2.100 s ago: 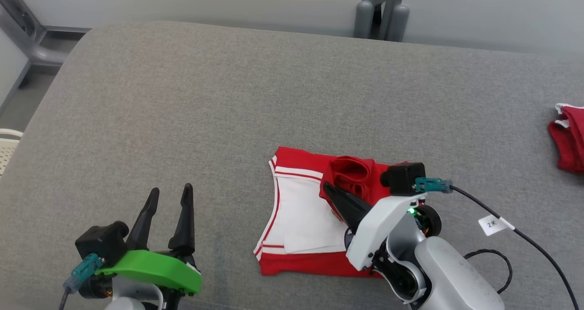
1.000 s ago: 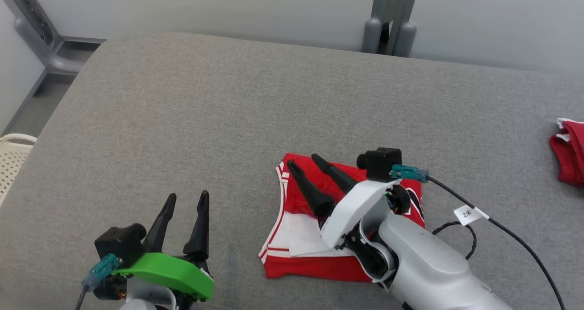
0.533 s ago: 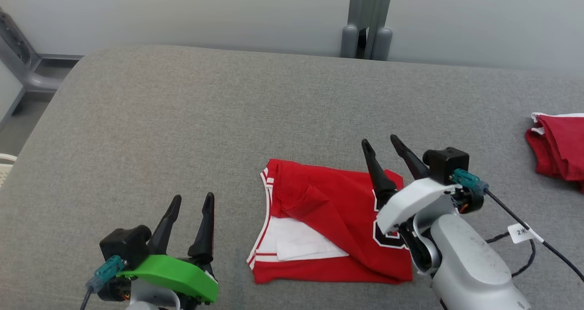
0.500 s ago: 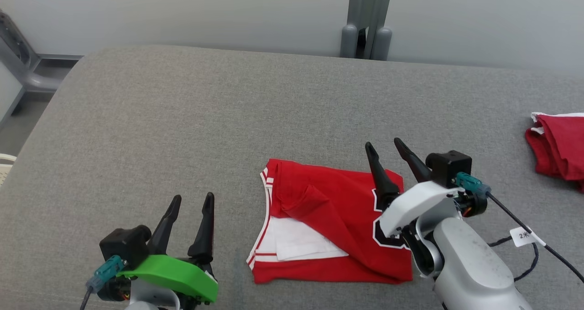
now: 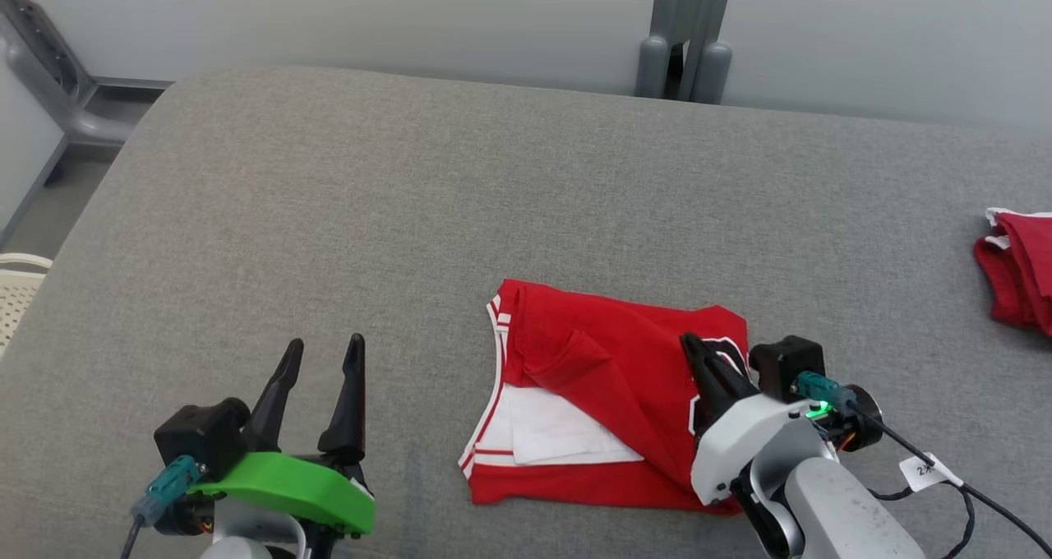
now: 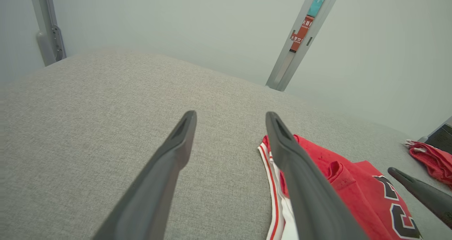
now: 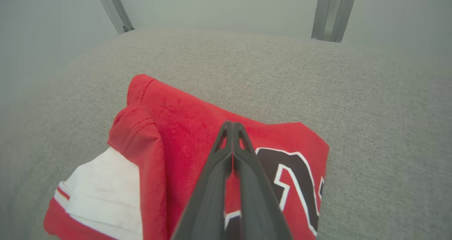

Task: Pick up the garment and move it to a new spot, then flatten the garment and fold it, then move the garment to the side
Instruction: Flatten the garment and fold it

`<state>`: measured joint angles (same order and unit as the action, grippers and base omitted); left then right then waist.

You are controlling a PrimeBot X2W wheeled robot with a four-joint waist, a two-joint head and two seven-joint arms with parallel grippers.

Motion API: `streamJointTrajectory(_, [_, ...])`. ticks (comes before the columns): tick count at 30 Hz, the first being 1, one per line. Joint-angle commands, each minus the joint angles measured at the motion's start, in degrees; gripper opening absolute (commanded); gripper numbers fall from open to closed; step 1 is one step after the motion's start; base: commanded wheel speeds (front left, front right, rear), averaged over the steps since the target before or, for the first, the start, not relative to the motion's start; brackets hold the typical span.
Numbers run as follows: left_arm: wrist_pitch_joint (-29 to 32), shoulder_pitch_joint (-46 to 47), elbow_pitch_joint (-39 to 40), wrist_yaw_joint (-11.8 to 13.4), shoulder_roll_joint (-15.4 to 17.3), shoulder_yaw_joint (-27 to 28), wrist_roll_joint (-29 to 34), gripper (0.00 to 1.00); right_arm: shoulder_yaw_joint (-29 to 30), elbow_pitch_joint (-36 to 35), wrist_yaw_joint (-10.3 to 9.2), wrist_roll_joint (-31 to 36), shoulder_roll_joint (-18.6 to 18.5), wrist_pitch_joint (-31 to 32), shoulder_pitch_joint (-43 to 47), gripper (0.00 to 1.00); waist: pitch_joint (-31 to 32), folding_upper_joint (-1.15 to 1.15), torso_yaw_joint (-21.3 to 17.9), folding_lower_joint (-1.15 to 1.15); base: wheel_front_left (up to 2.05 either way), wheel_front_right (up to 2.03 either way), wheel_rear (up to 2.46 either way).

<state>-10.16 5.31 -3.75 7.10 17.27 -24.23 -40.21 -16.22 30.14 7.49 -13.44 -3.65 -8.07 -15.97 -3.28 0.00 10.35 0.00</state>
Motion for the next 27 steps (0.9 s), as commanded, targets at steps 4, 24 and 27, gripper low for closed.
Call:
streamJointTrajectory(4, [-0.44,1.01,0.48,0.46,0.65,0.38,0.34,1.0,-2.65,2.94,-0.01,0.52,-0.33,0.79,-1.38,0.0,-0.78,0.0,1.71,0.0,0.0,0.0,0.0])
streamJointTrajectory(24, [-1.46,1.05,-1.06,0.96,0.67,0.95,-0.56,1.0,-24.97,12.83,-0.01,-6.58,0.62,-2.14,-7.39,0.0,-2.0,0.0,4.59,0.0,0.0,0.0,0.0])
streamJointTrajectory(27, [-1.58,1.04,-1.32,0.93,0.56,1.04,-0.58,1.0,-26.43,12.66,-0.01,-8.14,0.61,-3.34,-8.55,0.0,-1.99,0.0,3.79,0.0,0.0,0.0,0.0])
